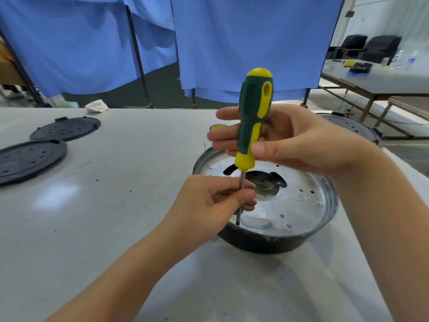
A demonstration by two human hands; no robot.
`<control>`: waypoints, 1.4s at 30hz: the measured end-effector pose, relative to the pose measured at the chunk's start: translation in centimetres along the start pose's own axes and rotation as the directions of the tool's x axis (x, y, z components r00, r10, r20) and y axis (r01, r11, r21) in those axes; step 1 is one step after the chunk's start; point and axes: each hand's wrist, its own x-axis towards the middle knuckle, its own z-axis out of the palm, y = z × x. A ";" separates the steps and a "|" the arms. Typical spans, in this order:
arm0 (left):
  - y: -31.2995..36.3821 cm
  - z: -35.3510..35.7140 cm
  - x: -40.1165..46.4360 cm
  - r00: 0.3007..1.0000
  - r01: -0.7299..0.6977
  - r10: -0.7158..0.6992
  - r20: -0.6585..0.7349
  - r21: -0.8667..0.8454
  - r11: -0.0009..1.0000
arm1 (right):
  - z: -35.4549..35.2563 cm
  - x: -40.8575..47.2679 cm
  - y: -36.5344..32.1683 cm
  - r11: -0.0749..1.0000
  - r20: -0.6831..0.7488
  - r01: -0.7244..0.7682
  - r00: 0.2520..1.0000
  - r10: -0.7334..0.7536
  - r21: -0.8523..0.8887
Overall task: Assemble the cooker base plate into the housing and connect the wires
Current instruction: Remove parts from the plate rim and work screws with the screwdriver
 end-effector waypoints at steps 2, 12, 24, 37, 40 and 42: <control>0.0 0.0 0.0 1.000 -0.004 0.003 0.025 0.009 1.000 | -0.2 0.1 0.1 0.999 -0.023 0.010 1.000 -0.011 -0.045; -0.1 -0.5 0.0 0.988 -0.036 0.023 0.153 0.086 0.996 | 1.3 1.1 -0.3 0.870 -0.324 0.039 0.919 -0.224 -0.491; 0.0 -0.9 -0.3 0.973 -0.149 0.084 0.216 0.304 0.941 | 0.0 -0.4 -0.8 0.997 -0.009 0.070 0.997 -0.070 -0.015; -0.3 -2.7 0.3 0.914 -0.354 0.073 0.398 0.699 0.621 | 3.2 0.9 -1.6 0.859 -0.293 0.141 0.902 -0.316 -0.491; -0.3 -2.7 0.2 0.921 -0.330 0.049 0.388 0.704 0.629 | 3.2 1.5 -1.0 0.821 -0.387 0.113 0.841 -0.379 -0.560; -0.2 -2.6 0.1 0.919 -0.334 0.055 0.391 0.697 0.635 | 3.2 1.8 -0.5 0.798 -0.425 0.082 0.811 -0.402 -0.597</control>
